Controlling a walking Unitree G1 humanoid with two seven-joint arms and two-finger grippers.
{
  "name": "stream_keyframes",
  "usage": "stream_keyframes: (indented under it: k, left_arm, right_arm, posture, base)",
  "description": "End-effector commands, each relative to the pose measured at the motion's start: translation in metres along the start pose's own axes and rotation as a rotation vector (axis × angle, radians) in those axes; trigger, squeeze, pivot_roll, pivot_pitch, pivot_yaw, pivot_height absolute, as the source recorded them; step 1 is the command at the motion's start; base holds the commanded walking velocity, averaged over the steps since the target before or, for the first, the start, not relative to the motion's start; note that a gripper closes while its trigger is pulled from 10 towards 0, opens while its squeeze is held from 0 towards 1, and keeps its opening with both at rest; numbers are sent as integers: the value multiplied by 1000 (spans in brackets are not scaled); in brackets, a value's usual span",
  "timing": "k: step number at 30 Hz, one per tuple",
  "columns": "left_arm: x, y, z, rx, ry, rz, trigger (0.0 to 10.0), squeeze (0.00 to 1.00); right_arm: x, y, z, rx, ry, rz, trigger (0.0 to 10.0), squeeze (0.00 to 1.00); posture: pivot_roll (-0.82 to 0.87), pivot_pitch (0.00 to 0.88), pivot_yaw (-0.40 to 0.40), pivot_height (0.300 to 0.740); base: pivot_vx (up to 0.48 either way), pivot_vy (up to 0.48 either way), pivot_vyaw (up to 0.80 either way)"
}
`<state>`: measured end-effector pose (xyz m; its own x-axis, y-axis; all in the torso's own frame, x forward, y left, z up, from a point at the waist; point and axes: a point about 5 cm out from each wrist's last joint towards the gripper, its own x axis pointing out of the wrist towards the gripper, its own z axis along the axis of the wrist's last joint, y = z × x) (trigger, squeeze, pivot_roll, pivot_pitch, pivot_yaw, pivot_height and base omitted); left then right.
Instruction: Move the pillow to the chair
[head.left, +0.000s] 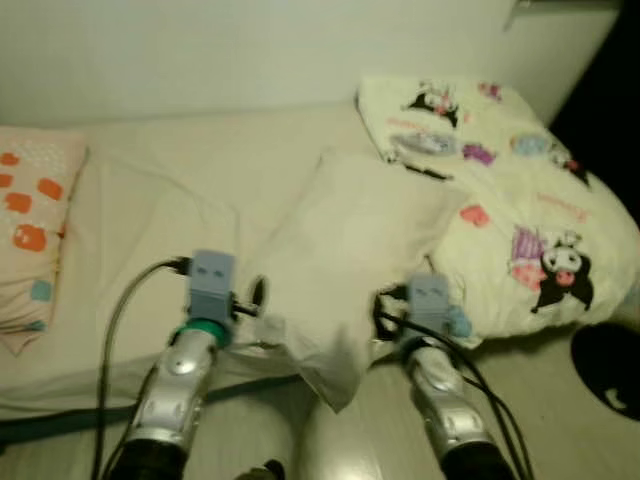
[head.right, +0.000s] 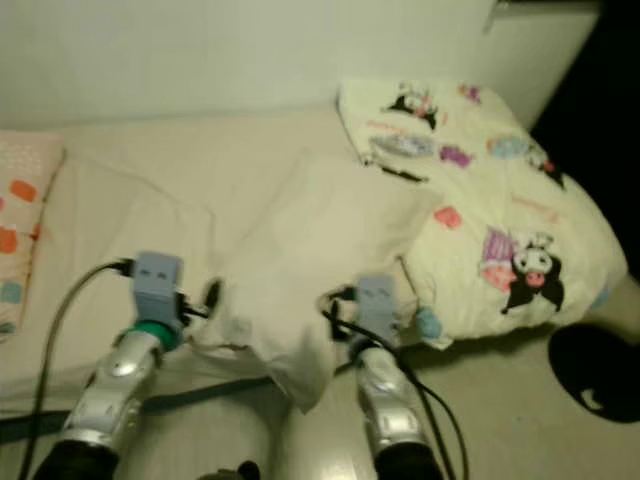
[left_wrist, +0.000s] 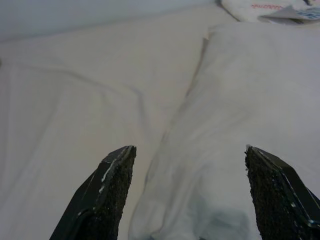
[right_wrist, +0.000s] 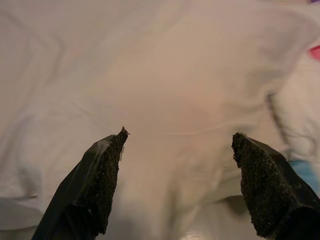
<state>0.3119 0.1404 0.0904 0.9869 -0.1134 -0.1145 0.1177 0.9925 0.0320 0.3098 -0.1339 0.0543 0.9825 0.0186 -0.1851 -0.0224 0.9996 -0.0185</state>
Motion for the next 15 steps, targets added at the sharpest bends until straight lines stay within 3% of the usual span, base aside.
stream_keyframes:
  k: [1,15]
  left_arm:
    - [-2,-4,-5,-15,13,-11,10000,0]
    - [-3,-3,-5,-16,14,-17,10000,0]
  right_arm:
    - [-4,-8,-8,8,30,-24,10000,0]
    - [-4,-11,-8,6,34,-48,10000,0]
  posture:
    - [88,37,74,740]
    - [86,34,81,740]
  base:
    - [322,0,0]
    - [322,0,0]
